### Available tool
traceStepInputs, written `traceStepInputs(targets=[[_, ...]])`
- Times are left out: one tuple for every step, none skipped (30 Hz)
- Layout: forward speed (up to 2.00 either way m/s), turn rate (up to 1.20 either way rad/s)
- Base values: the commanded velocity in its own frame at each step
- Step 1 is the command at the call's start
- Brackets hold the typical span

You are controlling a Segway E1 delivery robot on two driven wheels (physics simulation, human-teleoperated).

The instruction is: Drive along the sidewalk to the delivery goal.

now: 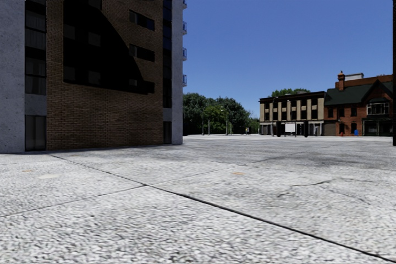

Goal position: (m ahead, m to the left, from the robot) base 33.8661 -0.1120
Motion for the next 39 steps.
traceStepInputs(targets=[[2.0, 0.0], [2.0, 0.0], [2.0, 0.0], [2.0, 0.0], [2.0, 0.0], [2.0, 0.0], [2.0, 0.0], [2.0, 0.0], [2.0, 0.0], [2.0, 0.0], [2.0, 0.0], [2.0, 0.0], [2.0, 0.0], [2.0, 0.0], [2.0, 0.0], [2.0, 0.0], [2.0, 0.0], [2.0, 0.0], [2.0, 0.0], [2.0, 0.0], [2.0, 0.0], [2.0, 0.0], [2.0, 0.0], [2.0, 0.0], [2.0, 0.0], [2.0, 0.0], [2.0, 0.0], [2.0, 0.0], [2.0, 0.0], [2.0, 0.0], [2.0, 0.0], [2.0, 0.0], [2.0, 0.0], [2.0, 0.0], [2.0, 0.0], [2.0, 0.0], [2.0, 0.0], [2.0, -0.07], [2.0, -0.26]])
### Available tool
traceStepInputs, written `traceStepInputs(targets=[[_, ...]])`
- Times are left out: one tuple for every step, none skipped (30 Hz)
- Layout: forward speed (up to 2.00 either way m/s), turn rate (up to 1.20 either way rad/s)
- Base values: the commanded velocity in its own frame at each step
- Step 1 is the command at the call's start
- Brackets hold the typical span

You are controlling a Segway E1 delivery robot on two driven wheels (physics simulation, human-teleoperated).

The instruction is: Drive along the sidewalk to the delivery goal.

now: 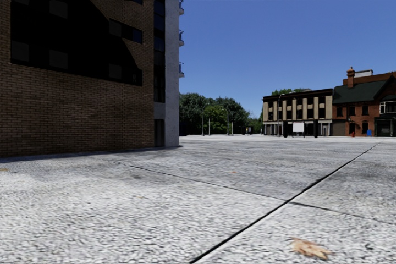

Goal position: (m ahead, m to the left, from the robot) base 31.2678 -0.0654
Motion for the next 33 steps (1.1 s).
traceStepInputs(targets=[[2.0, -0.38], [2.0, -0.38], [2.0, -0.41], [2.0, -0.42], [2.0, -0.42], [2.0, -0.42], [2.0, -0.42], [2.0, -0.42], [2.0, -0.42], [2.0, -0.42], [2.0, -0.42], [2.0, -0.42], [2.0, -0.42], [2.0, -0.42], [2.0, -0.42], [2.0, -0.42], [2.0, -0.42], [2.0, -0.42], [2.0, -0.42], [2.0, -0.42], [2.0, -0.42], [2.0, -0.42], [2.0, -0.42], [2.0, -0.31], [2.0, 0.0], [2.0, 0.0], [2.0, 0.0], [2.0, 0.0], [2.0, 0.0], [2.0, 0.0], [2.0, 0.0], [2.0, 0.0], [2.0, 0.0]])
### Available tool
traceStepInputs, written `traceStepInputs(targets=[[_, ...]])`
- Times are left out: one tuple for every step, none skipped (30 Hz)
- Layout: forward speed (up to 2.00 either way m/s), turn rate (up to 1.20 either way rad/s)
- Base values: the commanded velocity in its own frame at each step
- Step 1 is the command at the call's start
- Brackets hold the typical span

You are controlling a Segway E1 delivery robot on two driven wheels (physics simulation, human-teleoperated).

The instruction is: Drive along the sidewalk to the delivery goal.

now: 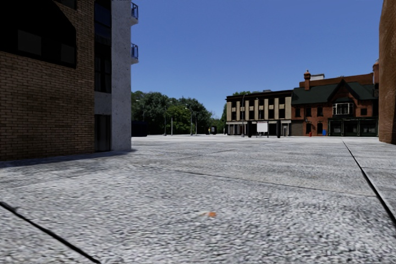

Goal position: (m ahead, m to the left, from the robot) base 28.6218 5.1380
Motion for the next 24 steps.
traceStepInputs(targets=[[2.0, 0.0], [2.0, 0.0], [2.0, 0.0], [2.0, 0.0], [2.0, 0.0], [2.0, 0.0], [2.0, 0.0], [2.0, 0.0], [2.0, 0.0], [2.0, 0.05], [2.0, 0.13], [2.0, 0.13], [2.0, 0.18], [2.0, 0.24], [2.0, 0.28], [2.0, 0.28], [2.0, 0.36], [2.0, 0.38], [2.0, 0.38], [2.0, 0.38], [2.0, 0.38], [2.0, 0.37], [2.0, 0.27], [2.0, 0.27]])
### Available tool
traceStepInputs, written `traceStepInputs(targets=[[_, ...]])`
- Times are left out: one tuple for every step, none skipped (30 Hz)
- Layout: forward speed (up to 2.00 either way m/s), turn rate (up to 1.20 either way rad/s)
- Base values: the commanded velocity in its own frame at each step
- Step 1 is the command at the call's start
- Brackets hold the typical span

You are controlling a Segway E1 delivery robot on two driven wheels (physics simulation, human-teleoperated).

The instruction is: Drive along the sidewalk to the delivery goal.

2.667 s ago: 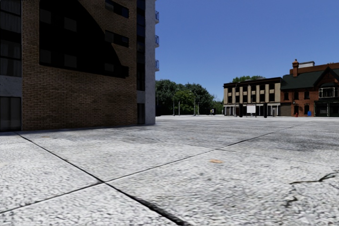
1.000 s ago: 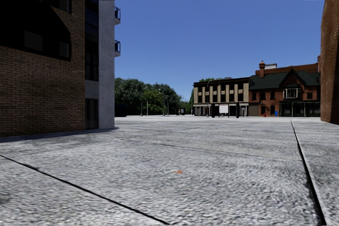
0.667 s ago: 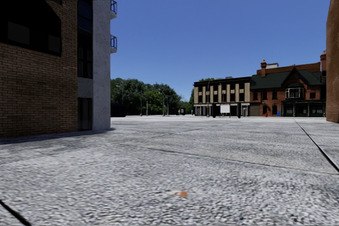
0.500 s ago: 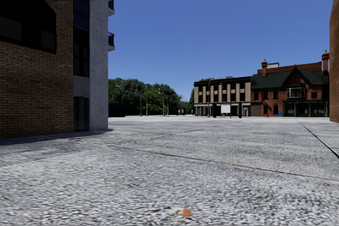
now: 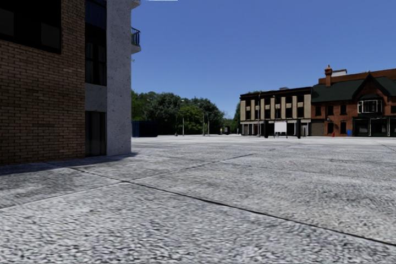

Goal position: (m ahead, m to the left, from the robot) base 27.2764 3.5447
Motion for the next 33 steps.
traceStepInputs(targets=[[2.0, 0.0], [2.0, 0.0], [2.0, 0.0], [2.0, 0.0], [2.0, 0.0], [2.0, 0.0], [2.0, 0.0], [2.0, 0.0], [2.0, 0.0], [2.0, 0.0], [2.0, 0.0], [2.0, 0.0], [2.0, 0.0], [2.0, 0.0], [2.0, 0.0], [2.0, 0.0], [2.0, 0.0], [2.0, 0.0], [2.0, 0.0], [2.0, 0.0], [2.0, 0.0], [2.0, 0.0], [2.0, 0.0], [2.0, 0.0], [2.0, 0.0], [2.0, 0.0], [2.0, 0.0], [2.0, -0.02], [2.0, -0.18], [2.0, -0.18], [2.0, -0.23], [2.0, -0.27], [2.0, -0.36]])
